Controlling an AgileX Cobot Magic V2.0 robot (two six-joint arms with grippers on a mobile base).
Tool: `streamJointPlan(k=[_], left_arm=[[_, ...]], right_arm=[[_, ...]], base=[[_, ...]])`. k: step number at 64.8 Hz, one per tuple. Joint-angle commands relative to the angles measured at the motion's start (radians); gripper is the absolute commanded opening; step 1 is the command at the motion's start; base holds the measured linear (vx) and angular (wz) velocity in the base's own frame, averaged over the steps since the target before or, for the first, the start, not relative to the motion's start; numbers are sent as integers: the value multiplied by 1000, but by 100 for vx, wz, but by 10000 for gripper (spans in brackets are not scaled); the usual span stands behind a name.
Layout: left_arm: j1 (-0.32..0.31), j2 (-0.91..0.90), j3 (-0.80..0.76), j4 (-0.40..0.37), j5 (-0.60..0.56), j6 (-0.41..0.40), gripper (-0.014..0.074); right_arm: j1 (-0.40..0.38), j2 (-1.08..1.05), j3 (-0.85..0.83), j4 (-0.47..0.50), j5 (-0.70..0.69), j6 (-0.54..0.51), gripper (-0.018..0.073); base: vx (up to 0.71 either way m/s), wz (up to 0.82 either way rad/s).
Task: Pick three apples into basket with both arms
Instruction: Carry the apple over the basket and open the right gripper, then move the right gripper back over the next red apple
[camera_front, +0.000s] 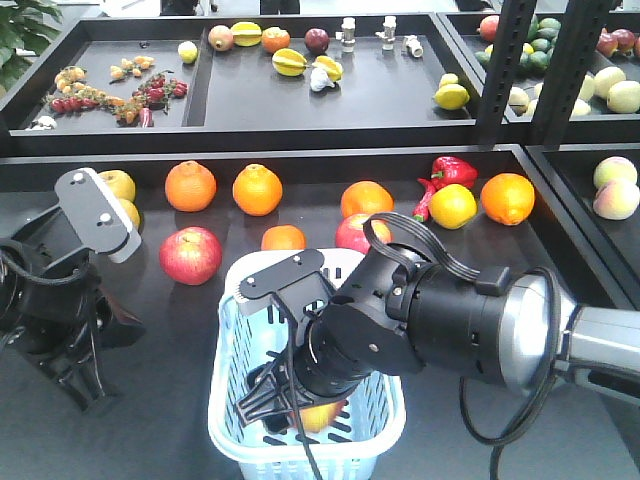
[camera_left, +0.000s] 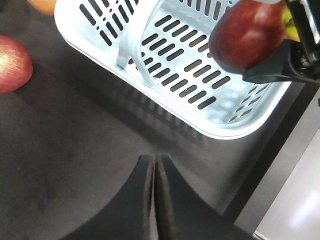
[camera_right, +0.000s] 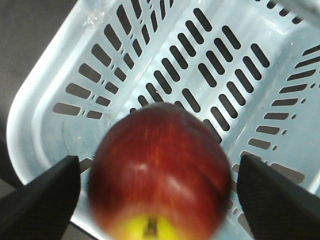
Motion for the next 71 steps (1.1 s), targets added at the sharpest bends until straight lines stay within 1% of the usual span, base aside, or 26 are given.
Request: streamJointPlan(k=[1,14,27,32,37,41,45,48,53,58,63,67,71], left_arm=[[0,-26,-22,-24,-44,-2,-6],[0,-26,-22,-24,-45,-2,-6],[0,-26,-22,-24,-45,-2,-6],[0,-26,-22,-24,-44,-2,-6],[0,-26,-22,-24,-44,-2,-6],[0,-26,-22,-24,-44,-2,-6],[0,-26,-22,-24,-44,-2,-6],[0,-26,-22,-24,-44,-2,-6],[0,-26,-22,-24,-44,-2,-6],[0,-26,-22,-24,-44,-2,-6],[0,-26,-22,-24,-44,-2,-6],[0,-26,-22,-24,-44,-2,-6],[0,-26,-22,-24,-44,-2,-6]], right_arm=[[1,-45,-26,-23,-28,3,639],[1,-95,-27,-18,-13,4,605],[1,-288,-27,-12,-5,4,557],[-5,-375,-27,-41,7,4,548],[-48,-454,-27,-82,44,35,547],[-122,-490,-27,-113,90,73,547],[-208,-512,-27,-123,150,73,547],[-304,-515,-27,-121,192,42,547],[-437,-505,-27,-100,247,-31,547],[-567,-482,-27,-32,274,-119,547],[-708,-449,-27,89,289,-229,547],[-807,-413,-27,167,300,-295,547],[-883,-378,-27,239,325,-354,547]], base=[[0,0],[0,0],[0,0],[0,0],[0,0],[0,0],[0,0],[0,0],[0,0],[0,0],[0,0],[0,0],[0,0]])
